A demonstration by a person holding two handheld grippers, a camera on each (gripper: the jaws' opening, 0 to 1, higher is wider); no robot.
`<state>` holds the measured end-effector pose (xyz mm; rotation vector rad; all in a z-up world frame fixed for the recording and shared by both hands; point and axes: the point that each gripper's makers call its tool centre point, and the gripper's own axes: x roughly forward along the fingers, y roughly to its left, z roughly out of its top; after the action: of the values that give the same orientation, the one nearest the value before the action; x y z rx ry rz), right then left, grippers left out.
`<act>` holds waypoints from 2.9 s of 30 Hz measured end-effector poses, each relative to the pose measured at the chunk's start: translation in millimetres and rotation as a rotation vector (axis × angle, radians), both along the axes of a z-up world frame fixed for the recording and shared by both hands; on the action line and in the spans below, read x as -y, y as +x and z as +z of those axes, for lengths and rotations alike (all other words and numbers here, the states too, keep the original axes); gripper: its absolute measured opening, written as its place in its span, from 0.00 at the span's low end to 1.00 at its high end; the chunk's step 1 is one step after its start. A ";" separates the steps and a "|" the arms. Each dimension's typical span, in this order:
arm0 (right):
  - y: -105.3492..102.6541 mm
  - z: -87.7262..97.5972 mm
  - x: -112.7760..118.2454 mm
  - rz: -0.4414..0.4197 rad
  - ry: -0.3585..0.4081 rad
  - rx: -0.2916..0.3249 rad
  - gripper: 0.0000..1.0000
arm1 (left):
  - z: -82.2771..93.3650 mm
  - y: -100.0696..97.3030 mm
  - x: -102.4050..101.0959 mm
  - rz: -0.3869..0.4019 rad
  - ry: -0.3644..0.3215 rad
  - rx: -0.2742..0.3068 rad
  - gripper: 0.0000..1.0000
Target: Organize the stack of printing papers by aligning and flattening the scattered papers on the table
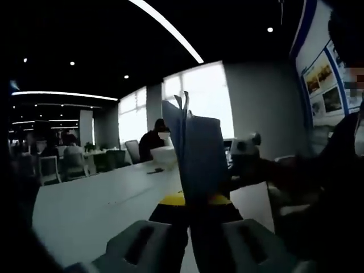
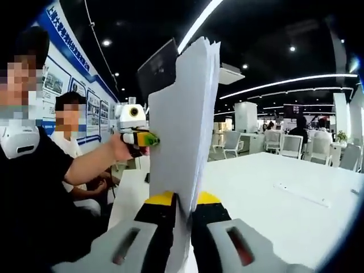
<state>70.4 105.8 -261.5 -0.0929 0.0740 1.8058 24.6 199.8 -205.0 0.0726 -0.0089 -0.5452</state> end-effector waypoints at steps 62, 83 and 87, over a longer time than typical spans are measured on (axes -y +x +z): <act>16.2 -53.7 14.5 0.000 -0.187 -0.457 0.00 | -75.1 33.7 2.1 0.029 -0.164 -0.376 0.06; 50.6 -97.2 10.2 -0.184 -0.204 -0.356 0.00 | -120.4 71.5 -3.1 0.143 0.038 -0.316 0.06; 52.6 -102.7 9.4 -0.200 -0.215 -0.348 0.00 | -129.7 76.3 -5.1 0.155 0.053 -0.318 0.06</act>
<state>123.0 96.5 -364.2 0.0752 0.5085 1.5928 100.9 204.9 -334.7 0.0369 0.3185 -0.3972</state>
